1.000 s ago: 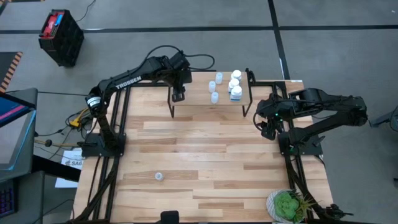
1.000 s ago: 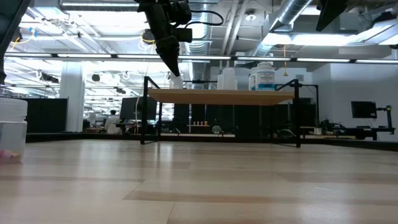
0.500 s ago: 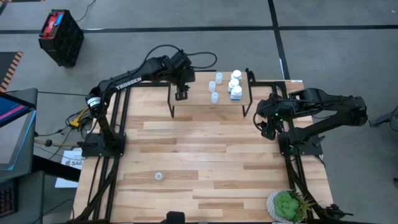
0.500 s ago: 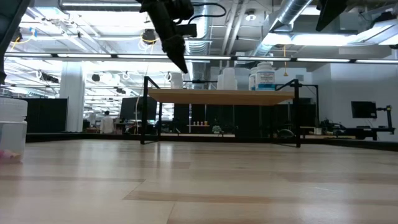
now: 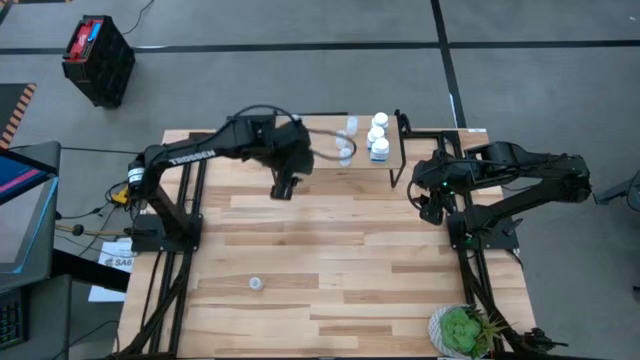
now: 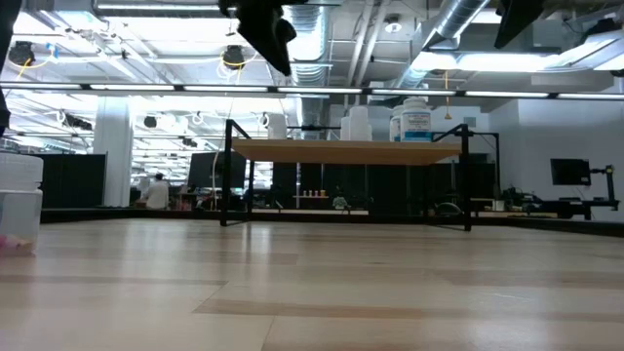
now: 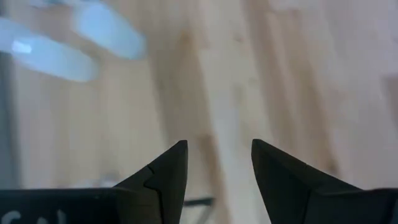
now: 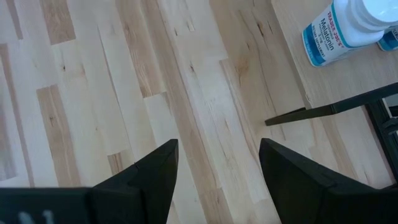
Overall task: Pick and place medicine bottles onto shelf by color
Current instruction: Put the transparent pill bottle on the shelf aligned with the other small pill bottles
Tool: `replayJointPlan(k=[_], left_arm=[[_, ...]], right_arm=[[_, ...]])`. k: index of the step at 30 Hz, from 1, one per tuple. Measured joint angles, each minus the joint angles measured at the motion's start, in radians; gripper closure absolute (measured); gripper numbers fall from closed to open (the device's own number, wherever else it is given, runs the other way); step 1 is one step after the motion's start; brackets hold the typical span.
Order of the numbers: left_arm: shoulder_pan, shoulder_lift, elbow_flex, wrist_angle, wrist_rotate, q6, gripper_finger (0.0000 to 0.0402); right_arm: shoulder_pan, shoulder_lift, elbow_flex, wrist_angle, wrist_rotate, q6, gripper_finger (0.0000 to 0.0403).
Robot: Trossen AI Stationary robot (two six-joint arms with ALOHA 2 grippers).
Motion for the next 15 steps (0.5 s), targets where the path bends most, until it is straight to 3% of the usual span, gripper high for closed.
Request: replayJointPlan(k=[9,15], left_arm=[[-0.125,-0.002,-0.008,-0.258,0.014,-0.134,0.0237],[-0.185,-0.002,-0.074,-0.309,0.154,-0.272,0.0237]], right_arm=[[0.0,0.017,0.0,0.104,0.0,-0.001,0.0155],[0.0,0.067,0.0,0.094,0.0,-0.003,0.0155]])
